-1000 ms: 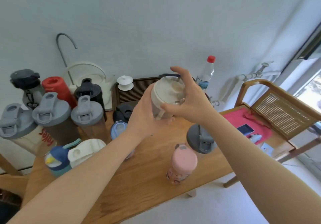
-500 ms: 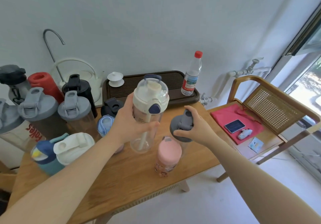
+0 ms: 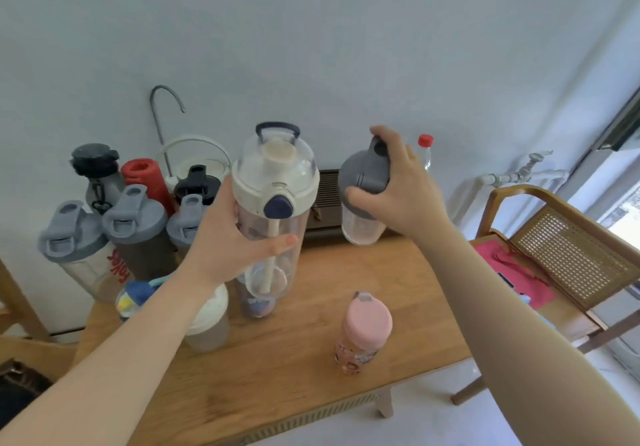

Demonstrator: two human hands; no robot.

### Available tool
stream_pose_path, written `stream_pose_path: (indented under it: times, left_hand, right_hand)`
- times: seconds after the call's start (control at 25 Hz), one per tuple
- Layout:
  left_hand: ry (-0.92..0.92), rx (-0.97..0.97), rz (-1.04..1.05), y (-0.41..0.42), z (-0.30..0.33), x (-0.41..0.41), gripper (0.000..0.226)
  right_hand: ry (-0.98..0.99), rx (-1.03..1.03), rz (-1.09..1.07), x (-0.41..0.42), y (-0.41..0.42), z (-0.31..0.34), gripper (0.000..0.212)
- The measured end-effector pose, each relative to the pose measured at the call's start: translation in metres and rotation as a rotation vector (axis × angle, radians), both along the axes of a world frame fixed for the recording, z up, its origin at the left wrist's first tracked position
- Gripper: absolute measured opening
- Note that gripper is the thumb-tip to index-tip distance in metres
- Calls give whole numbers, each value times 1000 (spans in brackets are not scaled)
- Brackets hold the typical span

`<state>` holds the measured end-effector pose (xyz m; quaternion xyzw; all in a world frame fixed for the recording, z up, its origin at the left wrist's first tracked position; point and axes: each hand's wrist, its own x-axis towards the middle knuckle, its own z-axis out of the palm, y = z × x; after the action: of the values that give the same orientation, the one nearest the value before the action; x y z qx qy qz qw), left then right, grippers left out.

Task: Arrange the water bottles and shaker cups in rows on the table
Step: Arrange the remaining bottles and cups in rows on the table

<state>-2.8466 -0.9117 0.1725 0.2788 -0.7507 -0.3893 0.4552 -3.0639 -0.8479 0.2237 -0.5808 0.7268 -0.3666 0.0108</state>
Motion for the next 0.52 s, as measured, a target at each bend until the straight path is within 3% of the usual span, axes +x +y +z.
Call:
stream_pose_path:
  times: [0.16,0.32,0.52]
  left_hand:
    - [48,-35,57,-9,15,68,80]
    - [64,12,203,-16,18,158,95]
    - [36,102,297,-27,6,259,60]
  right_hand:
    - [-222,-118,195,63,-20,35,67]
    - [-329,-85,364,140,-43,51,60]
    - [-338,-59,483,228,-67,57,64]
